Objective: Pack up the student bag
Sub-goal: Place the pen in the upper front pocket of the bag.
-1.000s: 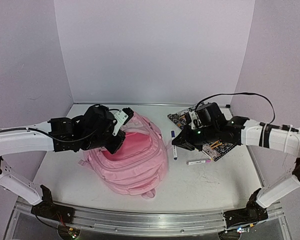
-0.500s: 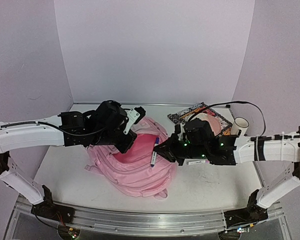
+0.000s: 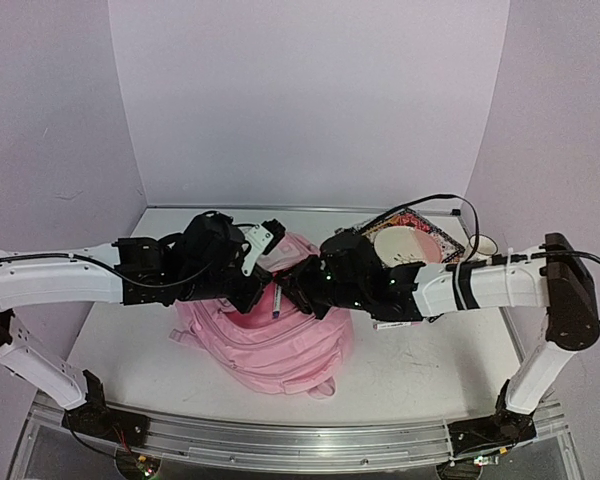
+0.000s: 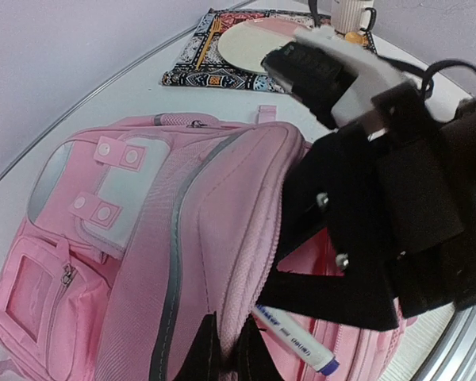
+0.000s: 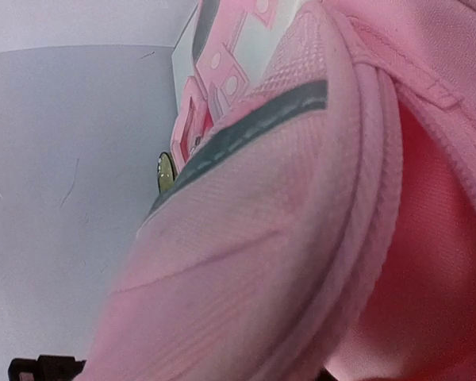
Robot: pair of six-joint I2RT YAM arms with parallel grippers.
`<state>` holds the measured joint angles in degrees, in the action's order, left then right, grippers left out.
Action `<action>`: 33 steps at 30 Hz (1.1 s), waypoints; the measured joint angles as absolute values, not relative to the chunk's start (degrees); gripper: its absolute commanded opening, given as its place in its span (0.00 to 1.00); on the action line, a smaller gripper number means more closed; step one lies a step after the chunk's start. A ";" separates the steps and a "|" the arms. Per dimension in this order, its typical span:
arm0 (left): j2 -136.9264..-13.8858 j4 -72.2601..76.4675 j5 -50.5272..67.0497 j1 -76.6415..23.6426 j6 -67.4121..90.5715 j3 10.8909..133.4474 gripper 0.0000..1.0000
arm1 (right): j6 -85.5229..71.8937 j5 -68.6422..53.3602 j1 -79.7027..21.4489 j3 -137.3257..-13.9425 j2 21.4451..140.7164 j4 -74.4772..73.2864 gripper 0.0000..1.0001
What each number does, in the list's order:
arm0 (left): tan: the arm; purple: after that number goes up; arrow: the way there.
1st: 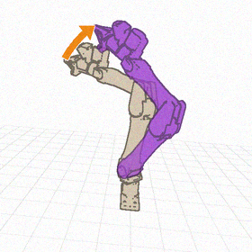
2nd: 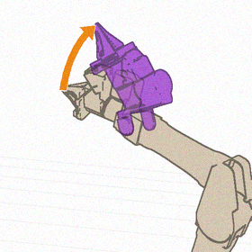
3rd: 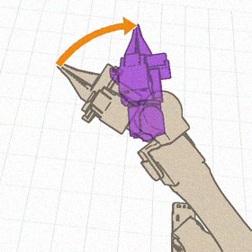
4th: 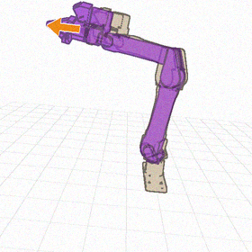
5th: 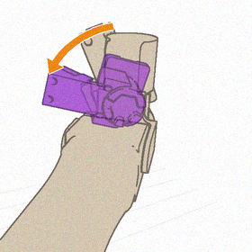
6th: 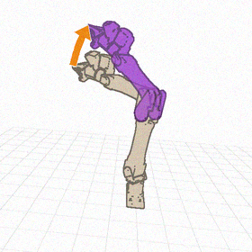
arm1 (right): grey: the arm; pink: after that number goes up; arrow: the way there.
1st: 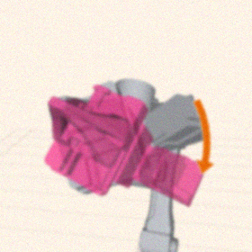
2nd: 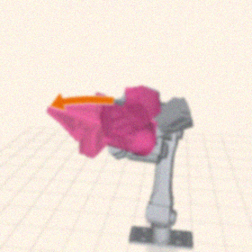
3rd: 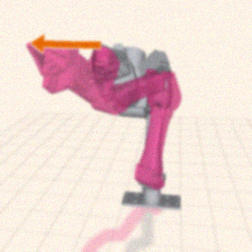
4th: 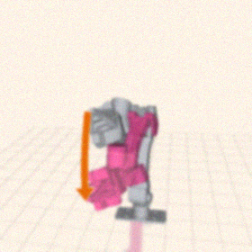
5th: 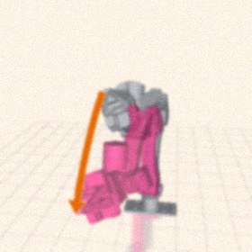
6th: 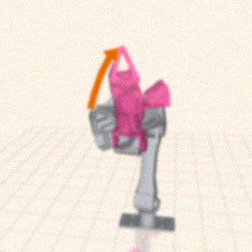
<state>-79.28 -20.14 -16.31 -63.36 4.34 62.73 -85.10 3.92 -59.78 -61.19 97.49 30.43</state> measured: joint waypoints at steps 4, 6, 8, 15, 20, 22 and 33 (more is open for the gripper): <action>-78.91 -19.11 -18.50 -63.31 4.29 62.08 0.00 | -83.28 3.19 -59.94 -63.67 100.74 30.44 0.53; -78.71 -18.97 -19.86 -63.32 4.12 62.04 0.00 | -82.04 2.92 -59.89 -63.86 100.87 30.40 0.59; -78.53 -18.94 -20.87 -63.36 3.75 62.02 0.00 | -80.74 2.78 -59.84 -63.99 100.86 30.17 0.62; -78.22 -17.98 -23.20 -63.79 2.22 61.09 0.00 | -73.21 2.98 -59.81 -64.06 98.15 24.61 0.75; -78.23 -17.90 -24.29 -64.03 1.40 60.93 0.00 | -65.65 4.38 -59.77 -64.12 91.05 16.77 0.77; -78.22 -17.87 -24.57 -64.09 1.31 60.85 0.00 | -61.68 4.76 -59.73 -63.99 87.59 14.72 0.79; -78.22 -17.45 -25.67 -64.14 1.26 60.49 0.00 | -51.10 12.10 -53.65 -50.58 65.08 5.87 0.98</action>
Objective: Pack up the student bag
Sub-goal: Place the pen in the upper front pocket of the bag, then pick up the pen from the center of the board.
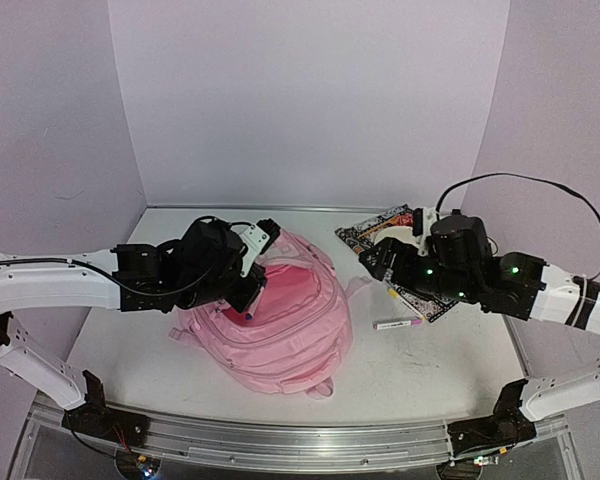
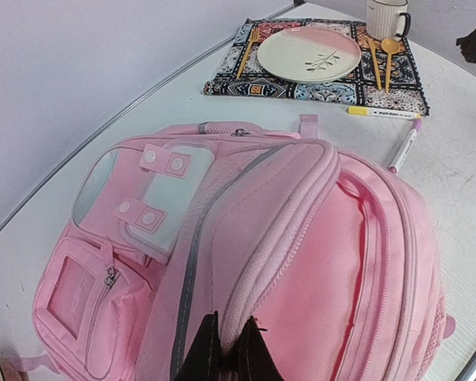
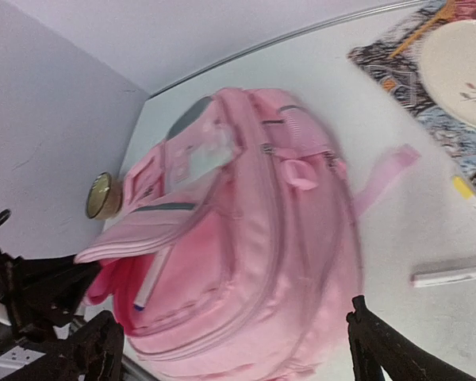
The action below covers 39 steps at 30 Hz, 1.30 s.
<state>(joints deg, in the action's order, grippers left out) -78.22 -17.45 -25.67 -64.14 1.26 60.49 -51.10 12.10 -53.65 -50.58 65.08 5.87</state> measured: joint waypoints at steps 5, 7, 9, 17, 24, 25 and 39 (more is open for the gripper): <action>-78.22 -17.43 -25.69 -64.14 1.26 60.44 0.00 | -50.57 13.83 -46.45 -46.37 59.97 0.46 0.98; -78.22 -17.36 -25.69 -64.14 1.26 60.34 0.00 | -50.60 14.67 -44.61 -45.94 60.15 -1.17 0.98; -78.22 -17.31 -25.67 -64.15 1.23 60.28 0.00 | -51.15 15.64 -44.14 -45.76 61.15 -2.70 0.98; -78.18 -17.30 -25.69 -64.18 1.23 60.27 0.00 | -58.37 19.01 -41.17 -45.90 73.36 -7.54 0.89; -78.06 -17.28 -25.71 -64.20 -0.15 60.18 0.00 | -65.77 20.36 -39.66 -54.03 88.89 -14.33 0.71; -78.06 -17.28 -25.71 -64.20 -0.19 60.18 0.00 | -66.39 20.33 -39.48 -55.02 90.58 -14.68 0.69; -78.06 -17.28 -25.42 -64.19 -0.25 60.16 0.00 | -71.02 18.08 -37.85 -61.25 104.71 -17.13 0.45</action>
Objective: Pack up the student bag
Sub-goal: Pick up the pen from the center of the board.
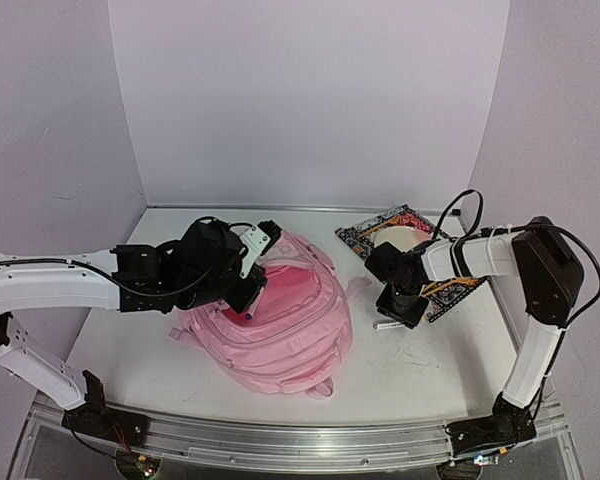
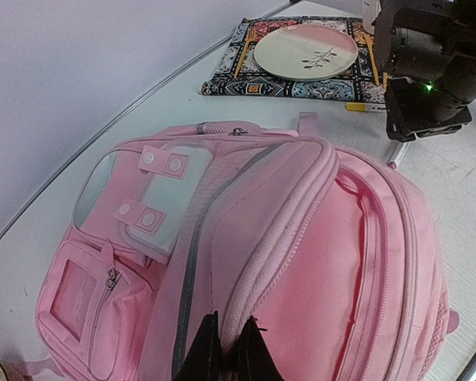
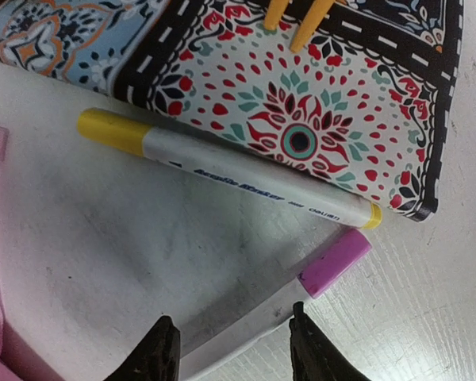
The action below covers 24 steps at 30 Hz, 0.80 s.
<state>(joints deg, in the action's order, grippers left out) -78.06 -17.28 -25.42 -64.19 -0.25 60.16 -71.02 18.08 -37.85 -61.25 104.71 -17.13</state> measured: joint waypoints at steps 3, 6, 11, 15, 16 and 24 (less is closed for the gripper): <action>-78.06 -17.28 -25.31 -64.18 -0.25 60.16 0.00 | -71.52 17.24 -37.64 -61.25 105.40 -17.35 0.42; -78.06 -17.28 -25.19 -64.19 -0.25 60.17 0.00 | -71.93 16.57 -37.63 -61.22 105.45 -17.43 0.39; -78.06 -17.28 -25.08 -64.18 -0.25 60.18 0.00 | -72.23 15.64 -37.63 -59.80 105.45 -17.03 0.35; -78.06 -17.28 -24.99 -64.18 -0.25 60.17 0.00 | -72.21 15.42 -37.63 -57.58 104.14 -15.54 0.32; -78.06 -17.28 -24.96 -64.18 -0.24 60.17 0.00 | -72.15 15.29 -37.63 -56.92 103.63 -15.24 0.30; -78.06 -17.28 -24.59 -64.18 -0.25 60.17 0.00 | -69.23 13.57 -37.63 -51.00 98.78 -13.59 0.03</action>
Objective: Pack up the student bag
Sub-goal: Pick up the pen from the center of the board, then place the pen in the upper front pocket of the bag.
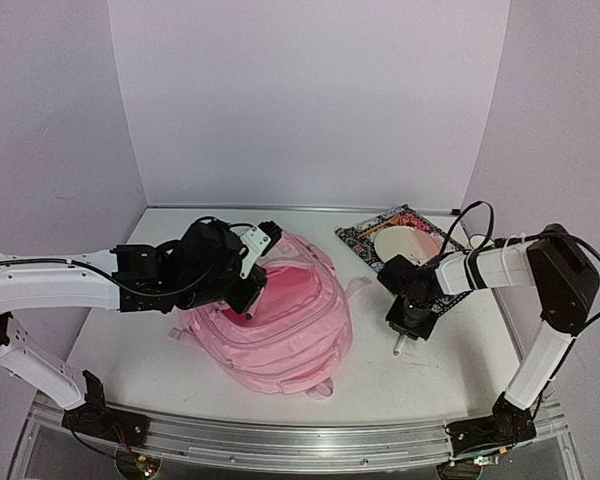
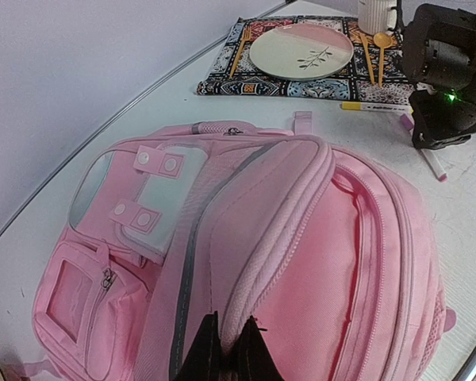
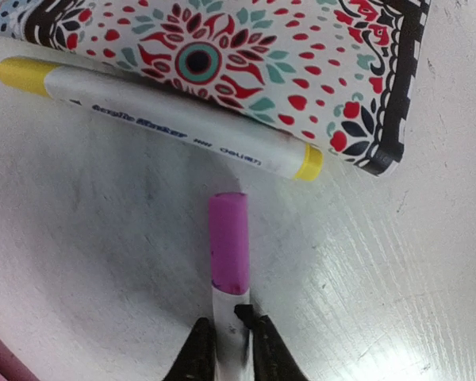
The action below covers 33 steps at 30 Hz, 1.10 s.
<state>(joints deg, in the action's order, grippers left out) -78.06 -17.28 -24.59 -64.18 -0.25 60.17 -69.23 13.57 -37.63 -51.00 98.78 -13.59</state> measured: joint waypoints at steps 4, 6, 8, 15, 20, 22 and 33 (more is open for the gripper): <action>-78.06 -17.29 -24.44 -64.18 -0.24 60.18 0.00 | -67.61 11.74 -37.66 -47.61 95.39 -12.40 0.00; -78.06 -17.30 -24.19 -64.18 -0.24 60.17 0.00 | -67.04 10.56 -37.73 -45.69 93.06 -12.16 0.00; -78.06 -17.30 -24.11 -64.18 -0.24 60.18 0.00 | -66.53 9.66 -37.96 -44.26 90.48 -12.13 0.00; -78.06 -17.30 -23.92 -64.18 -0.23 60.18 0.00 | -65.76 8.58 -41.34 -43.65 79.44 -11.68 0.00; -78.06 -17.32 -23.56 -64.18 -0.21 60.17 0.00 | -66.65 9.85 -47.32 -46.81 74.66 -11.69 0.00; -78.06 -17.32 -23.40 -64.18 -0.21 60.18 0.00 | -67.52 10.43 -50.20 -48.45 73.46 -10.66 0.00; -78.06 -17.34 -22.03 -64.14 -0.19 60.18 0.00 | -70.84 10.96 -61.75 -56.38 81.47 4.92 0.00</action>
<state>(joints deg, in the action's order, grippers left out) -78.06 -17.34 -22.03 -64.14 -0.19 60.18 -70.84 10.96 -61.75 -56.38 81.47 4.92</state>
